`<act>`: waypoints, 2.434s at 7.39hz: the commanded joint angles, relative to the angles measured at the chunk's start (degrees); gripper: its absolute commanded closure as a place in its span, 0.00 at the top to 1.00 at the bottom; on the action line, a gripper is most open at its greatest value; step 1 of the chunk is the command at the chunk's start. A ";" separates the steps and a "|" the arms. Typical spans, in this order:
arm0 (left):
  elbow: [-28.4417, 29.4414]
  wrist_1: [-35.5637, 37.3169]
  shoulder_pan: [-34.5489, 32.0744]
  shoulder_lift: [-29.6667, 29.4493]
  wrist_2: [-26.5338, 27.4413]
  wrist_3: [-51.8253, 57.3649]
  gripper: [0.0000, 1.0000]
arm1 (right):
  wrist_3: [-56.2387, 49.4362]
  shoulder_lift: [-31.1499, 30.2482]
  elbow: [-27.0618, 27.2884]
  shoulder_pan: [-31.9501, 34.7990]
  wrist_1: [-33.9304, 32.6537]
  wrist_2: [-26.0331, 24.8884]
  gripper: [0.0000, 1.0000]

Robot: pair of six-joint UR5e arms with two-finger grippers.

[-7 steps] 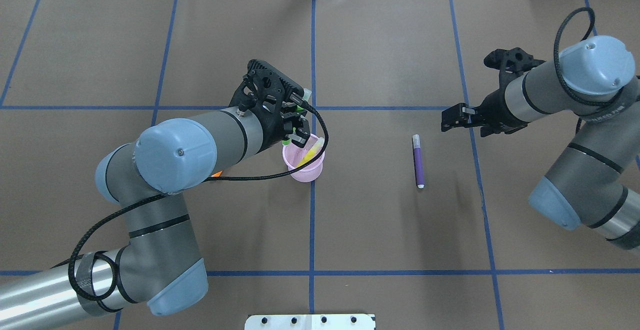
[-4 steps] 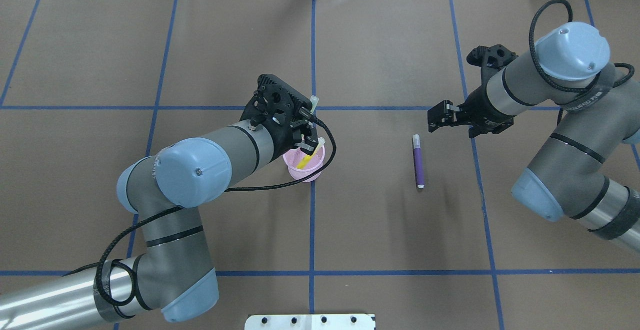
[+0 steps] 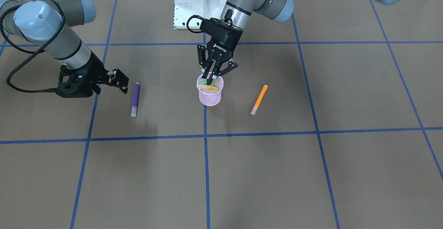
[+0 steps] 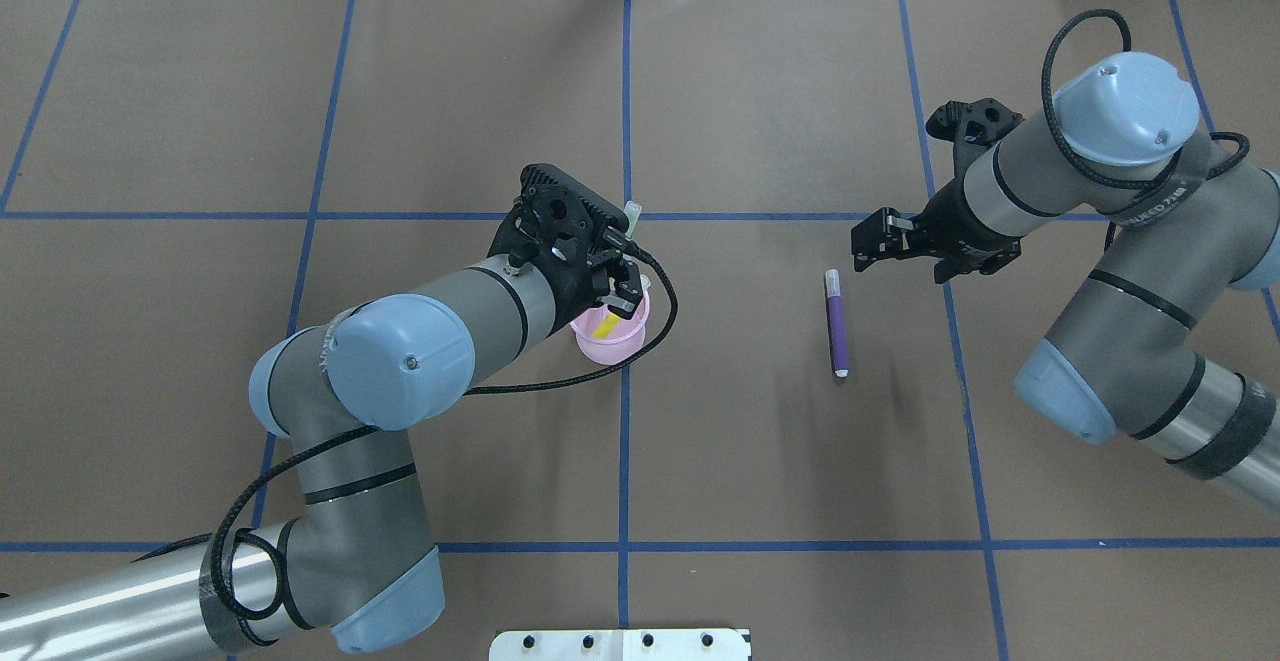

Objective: Collect pens into pen holder
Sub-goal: 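Drop the green marker into the cup while the right arm approaches the purple marker, then grasp the purple marker with the right gripper while the left arm draws back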

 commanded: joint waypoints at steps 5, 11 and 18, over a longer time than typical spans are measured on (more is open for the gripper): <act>-2.58 -0.24 -0.74 1.68 -0.50 -6.76 0.99 | 3.33 7.54 -8.38 -1.82 0.08 0.34 0.98; -6.19 14.53 -11.47 2.92 -17.64 -12.32 0.99 | 3.61 8.97 -15.35 -4.11 -0.36 2.62 0.65; -7.60 14.70 -11.47 3.18 -17.82 -12.76 0.99 | 3.43 8.79 -15.53 -4.99 -0.28 3.41 0.00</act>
